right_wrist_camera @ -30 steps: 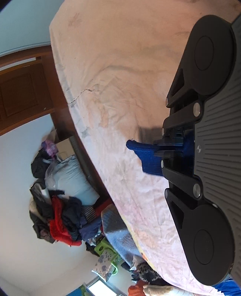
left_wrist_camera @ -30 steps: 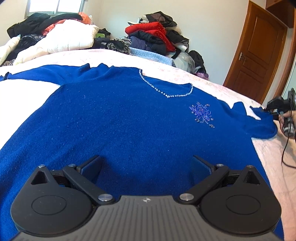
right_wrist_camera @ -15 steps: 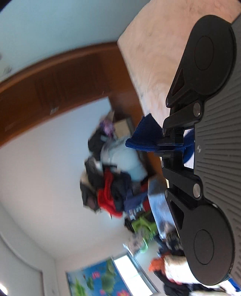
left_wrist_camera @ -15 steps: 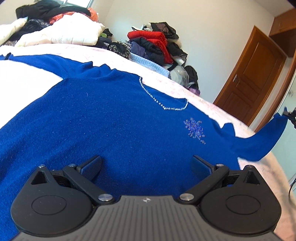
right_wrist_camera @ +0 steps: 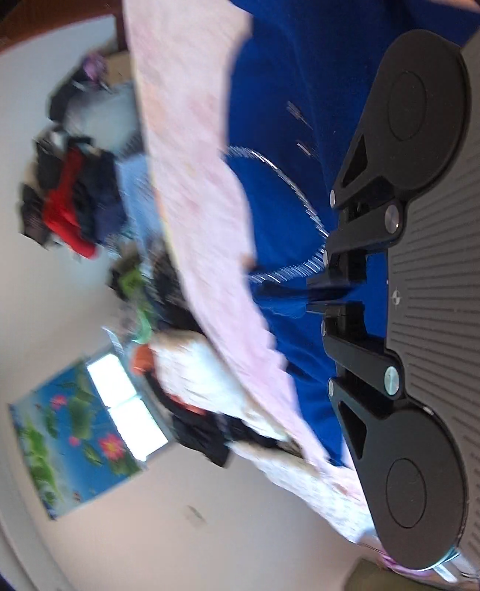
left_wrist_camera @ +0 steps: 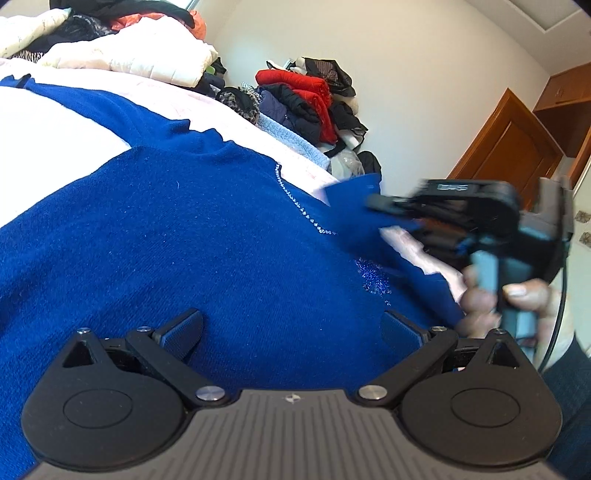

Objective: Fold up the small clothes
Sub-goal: 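Lift the sleeve with the right gripper and lay it across the sweater body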

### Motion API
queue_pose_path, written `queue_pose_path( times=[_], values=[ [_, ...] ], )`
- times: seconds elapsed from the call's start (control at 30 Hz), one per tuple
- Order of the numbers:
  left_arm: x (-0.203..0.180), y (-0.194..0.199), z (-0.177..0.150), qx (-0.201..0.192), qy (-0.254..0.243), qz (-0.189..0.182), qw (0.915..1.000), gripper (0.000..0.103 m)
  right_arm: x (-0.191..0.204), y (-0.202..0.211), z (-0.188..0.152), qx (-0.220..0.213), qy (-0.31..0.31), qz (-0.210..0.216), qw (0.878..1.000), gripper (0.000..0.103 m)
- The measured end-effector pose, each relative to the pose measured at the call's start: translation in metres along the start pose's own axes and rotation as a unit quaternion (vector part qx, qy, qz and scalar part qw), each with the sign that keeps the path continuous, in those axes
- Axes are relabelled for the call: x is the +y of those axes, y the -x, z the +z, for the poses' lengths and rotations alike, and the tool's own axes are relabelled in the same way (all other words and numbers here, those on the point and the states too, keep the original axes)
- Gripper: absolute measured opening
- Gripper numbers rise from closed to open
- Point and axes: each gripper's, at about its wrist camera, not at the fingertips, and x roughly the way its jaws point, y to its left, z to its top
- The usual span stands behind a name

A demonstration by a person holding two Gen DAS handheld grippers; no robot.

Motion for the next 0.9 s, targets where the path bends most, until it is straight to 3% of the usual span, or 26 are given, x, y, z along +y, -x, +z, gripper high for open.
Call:
queue_pose_path(
  times=[0.03,0.07,0.13,0.2,0.37,0.47,0.53,0.63,0.7,0.8,0.9],
  values=[
    [0.001,0.001,0.0,-0.001,0.002,-0.002,1.0,0.103,0.007,-0.002,-0.006,0.02,-0.007,-0.005,1.0,0.06],
    [0.002,0.0,0.0,-0.001,0.003,-0.003,1.0,0.103,0.006,0.006,-0.008,0.012,-0.017,-0.006,1.0,0.071],
    [0.003,0.0,0.001,-0.002,0.006,-0.005,1.0,0.103,-0.011,0.038,-0.026,-0.041,-0.063,0.038,0.996,0.069],
    [0.004,0.0,0.001,-0.003,0.008,-0.007,0.9999,0.103,-0.046,0.071,-0.036,-0.082,-0.142,0.068,0.984,0.069],
    [0.0,-0.001,0.004,0.011,0.003,0.003,0.9999,0.103,-0.102,0.094,-0.078,-0.094,-0.25,0.049,0.962,0.072],
    [-0.011,-0.01,0.023,0.059,-0.002,0.017,0.9981,0.103,-0.11,0.093,-0.092,-0.103,-0.237,0.054,0.965,0.067],
    [-0.007,-0.02,0.042,0.09,0.04,-0.013,0.9951,0.103,-0.107,0.088,-0.094,-0.111,-0.227,0.056,0.966,0.069],
    [0.009,-0.045,0.067,0.111,0.157,-0.084,0.9777,0.103,-0.104,0.085,-0.097,-0.122,-0.209,0.061,0.968,0.071],
    [0.02,-0.074,0.08,0.132,0.201,-0.109,0.9646,0.103,-0.105,0.085,-0.098,-0.121,-0.203,0.068,0.969,0.073],
    [0.034,-0.105,0.089,0.127,0.225,-0.057,0.9643,0.103,-0.107,0.086,-0.097,-0.124,-0.2,0.079,0.969,0.076],
    [0.037,-0.124,0.096,0.13,0.223,-0.071,0.9635,0.103,-0.109,0.087,-0.097,-0.127,-0.202,0.089,0.967,0.079]
  ],
)
